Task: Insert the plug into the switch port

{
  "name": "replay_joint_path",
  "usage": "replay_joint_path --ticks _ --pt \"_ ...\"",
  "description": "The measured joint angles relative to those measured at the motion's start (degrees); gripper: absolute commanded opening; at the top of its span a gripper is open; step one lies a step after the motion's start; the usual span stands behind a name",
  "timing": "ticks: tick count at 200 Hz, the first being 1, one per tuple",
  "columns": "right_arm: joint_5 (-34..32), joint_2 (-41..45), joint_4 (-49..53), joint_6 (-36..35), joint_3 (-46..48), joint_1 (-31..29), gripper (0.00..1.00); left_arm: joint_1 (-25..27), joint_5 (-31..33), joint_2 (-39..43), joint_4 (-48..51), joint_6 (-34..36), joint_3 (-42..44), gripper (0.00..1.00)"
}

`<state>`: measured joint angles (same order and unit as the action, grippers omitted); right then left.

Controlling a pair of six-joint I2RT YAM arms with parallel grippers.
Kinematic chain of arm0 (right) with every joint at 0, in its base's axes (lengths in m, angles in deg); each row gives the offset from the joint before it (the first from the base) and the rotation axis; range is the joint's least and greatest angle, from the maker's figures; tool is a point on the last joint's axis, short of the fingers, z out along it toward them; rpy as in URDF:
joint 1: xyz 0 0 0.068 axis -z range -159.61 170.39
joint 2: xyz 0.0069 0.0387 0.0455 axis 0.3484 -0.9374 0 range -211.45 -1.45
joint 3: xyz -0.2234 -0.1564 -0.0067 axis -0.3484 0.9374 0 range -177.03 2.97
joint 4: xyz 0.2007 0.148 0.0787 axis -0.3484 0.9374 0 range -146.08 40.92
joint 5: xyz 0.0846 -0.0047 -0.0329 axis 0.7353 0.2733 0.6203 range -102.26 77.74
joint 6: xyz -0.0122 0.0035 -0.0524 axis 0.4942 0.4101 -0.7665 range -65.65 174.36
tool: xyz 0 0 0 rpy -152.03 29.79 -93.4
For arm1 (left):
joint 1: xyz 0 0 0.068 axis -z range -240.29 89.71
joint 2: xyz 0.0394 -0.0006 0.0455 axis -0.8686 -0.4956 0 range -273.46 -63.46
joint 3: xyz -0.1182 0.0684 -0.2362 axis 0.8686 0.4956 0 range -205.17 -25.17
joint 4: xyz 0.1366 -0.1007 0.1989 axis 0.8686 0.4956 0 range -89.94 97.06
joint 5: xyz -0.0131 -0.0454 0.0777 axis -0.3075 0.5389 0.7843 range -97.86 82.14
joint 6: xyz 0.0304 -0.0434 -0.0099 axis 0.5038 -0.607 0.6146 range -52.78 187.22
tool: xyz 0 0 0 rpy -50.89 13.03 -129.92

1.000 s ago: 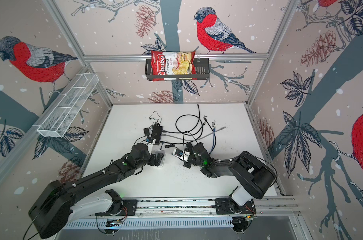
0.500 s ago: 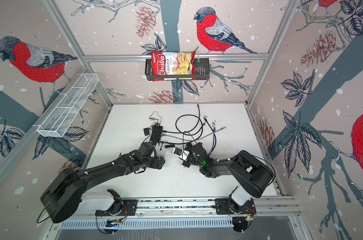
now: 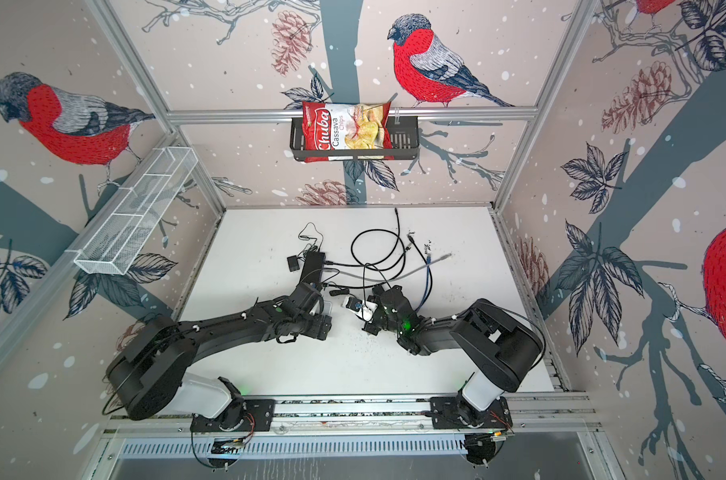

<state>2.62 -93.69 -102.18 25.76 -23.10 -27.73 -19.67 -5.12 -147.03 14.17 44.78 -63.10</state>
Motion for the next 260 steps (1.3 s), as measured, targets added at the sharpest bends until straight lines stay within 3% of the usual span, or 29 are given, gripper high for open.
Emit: replay_joint_path --ticks 32,68,181,260 --pt "0.0 -0.4 -0.1 0.0 -0.1 -0.2 0.00 0.0 0.8 -0.7 -1.0 0.4 -0.1 0.62" --pt "0.0 -0.9 -0.1 0.0 -0.2 -0.3 0.01 0.0 0.7 -0.9 -2.3 0.8 0.1 0.50" --pt "0.1 -1.5 -4.1 3.1 1.0 -0.6 0.00 0.0 -4.3 8.0 -4.6 -1.3 1.6 0.46" --pt "0.5 -1.4 -6.0 3.7 0.9 -0.9 0.00 0.0 -5.6 8.0 -4.8 -1.7 2.1 0.46"
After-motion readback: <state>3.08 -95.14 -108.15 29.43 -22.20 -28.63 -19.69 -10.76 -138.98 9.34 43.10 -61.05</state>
